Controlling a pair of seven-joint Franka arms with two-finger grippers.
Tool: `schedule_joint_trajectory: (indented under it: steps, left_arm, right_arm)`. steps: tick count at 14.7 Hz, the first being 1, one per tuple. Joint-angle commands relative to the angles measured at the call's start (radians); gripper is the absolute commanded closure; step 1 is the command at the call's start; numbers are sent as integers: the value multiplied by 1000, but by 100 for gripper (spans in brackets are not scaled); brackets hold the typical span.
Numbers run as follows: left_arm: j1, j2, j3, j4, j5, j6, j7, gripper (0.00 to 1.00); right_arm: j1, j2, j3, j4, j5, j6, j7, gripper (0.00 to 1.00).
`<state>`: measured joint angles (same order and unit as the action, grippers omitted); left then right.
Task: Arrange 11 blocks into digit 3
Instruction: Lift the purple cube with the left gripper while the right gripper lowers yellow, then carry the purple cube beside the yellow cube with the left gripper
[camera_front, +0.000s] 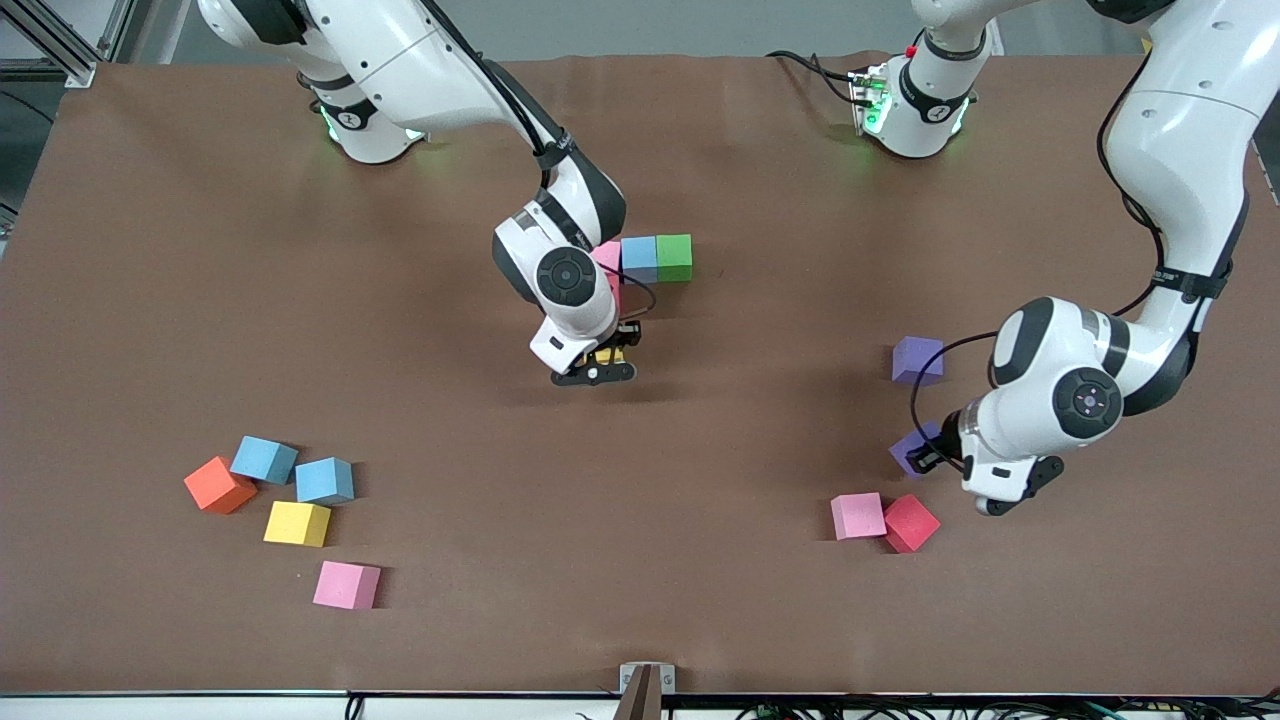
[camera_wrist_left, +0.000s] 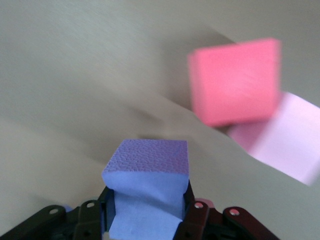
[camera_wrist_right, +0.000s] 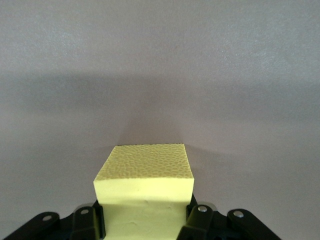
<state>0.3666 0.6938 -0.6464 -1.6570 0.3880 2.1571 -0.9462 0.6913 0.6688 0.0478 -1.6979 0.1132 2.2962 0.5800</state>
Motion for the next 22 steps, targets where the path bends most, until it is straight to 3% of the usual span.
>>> schedule_joint_trajectory:
  steps: [1,8,15,22]
  left_arm:
    - [9,-31,-48,-10,3,-48,-77,93]
    - [-12,-17,-194,-36,-11,-71,-653,93]
    - [-58,6,-199,-47,-61,-5,-753,93]
    - [-137,7,-196,-66,-92,44,-1023,91]
  right_arm:
    - [30,-18,-11,-72,19,12,15,89]
    - [51,-21,-9,-72,19,-17,58,89]
    - [51,-23,-11,-72,17,-46,57,88]
    - [50,-32,-11,-72,17,-67,57,88]
